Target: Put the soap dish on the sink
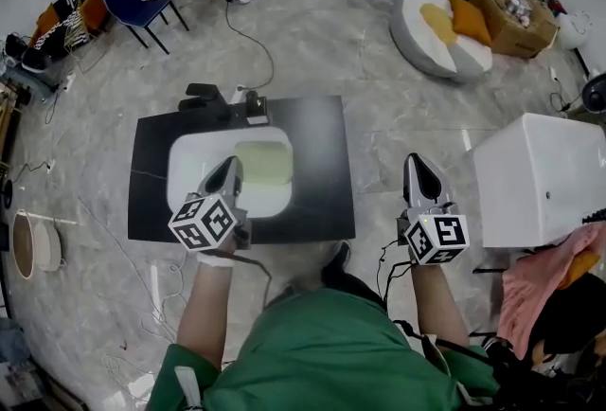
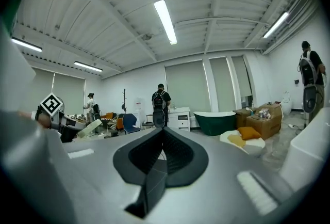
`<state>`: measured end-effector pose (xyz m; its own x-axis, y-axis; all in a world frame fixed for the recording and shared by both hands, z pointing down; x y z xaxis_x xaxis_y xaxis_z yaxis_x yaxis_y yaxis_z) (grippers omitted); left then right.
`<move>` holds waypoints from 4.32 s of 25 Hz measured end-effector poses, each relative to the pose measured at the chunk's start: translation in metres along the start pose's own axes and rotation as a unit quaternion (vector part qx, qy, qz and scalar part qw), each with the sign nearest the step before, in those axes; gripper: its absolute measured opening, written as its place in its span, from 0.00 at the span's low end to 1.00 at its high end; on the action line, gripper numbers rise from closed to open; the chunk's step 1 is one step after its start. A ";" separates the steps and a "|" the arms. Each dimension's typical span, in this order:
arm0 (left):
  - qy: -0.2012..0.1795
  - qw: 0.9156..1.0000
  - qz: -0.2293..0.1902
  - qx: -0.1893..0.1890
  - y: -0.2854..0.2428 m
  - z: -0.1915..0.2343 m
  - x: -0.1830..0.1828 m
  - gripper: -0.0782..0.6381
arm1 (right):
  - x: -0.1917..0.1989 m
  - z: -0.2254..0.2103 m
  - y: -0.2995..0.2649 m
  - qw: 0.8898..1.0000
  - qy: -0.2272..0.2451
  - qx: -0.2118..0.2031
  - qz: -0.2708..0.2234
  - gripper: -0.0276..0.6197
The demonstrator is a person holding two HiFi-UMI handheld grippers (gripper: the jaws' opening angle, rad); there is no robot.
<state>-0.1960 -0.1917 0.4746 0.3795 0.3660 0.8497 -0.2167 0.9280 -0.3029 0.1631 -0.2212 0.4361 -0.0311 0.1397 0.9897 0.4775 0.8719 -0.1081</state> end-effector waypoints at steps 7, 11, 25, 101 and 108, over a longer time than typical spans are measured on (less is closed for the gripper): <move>-0.003 1.000 0.014 -0.014 -0.086 -0.029 0.003 0.13 | 0.008 -0.072 -0.045 1.000 -0.018 -0.016 0.016 0.04; 0.008 0.999 0.029 -0.024 -0.123 -0.034 0.014 0.13 | 0.016 -0.105 -0.062 0.999 -0.035 -0.019 0.023 0.04; 0.007 0.993 0.111 -0.026 -0.233 0.009 0.055 0.13 | 0.062 -0.146 -0.085 0.995 -0.057 0.057 0.062 0.04; -0.172 0.984 -0.053 0.013 -0.151 -0.039 -0.092 0.13 | -0.027 -0.072 -0.126 1.000 -0.025 0.013 0.001 0.04; -0.173 0.981 -0.089 0.022 -0.107 -0.058 -0.125 0.13 | -0.062 -0.052 -0.113 0.999 -0.023 0.004 -0.037 0.04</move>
<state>-0.1681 -0.3330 0.3759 0.0875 0.1463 0.9854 -0.2158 0.9685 -0.1246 0.1567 -0.3532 0.3922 -0.1061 0.0959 0.9897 0.4655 0.8843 -0.0358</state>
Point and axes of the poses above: the fingertips, and each gripper's own axes: y backward along the fingers, z to its left, x out of its underside, the point moved 2 cm from there along y, backward along the fingers, and after that the axes turned 2 degrees about y, right-handed, at the moved point
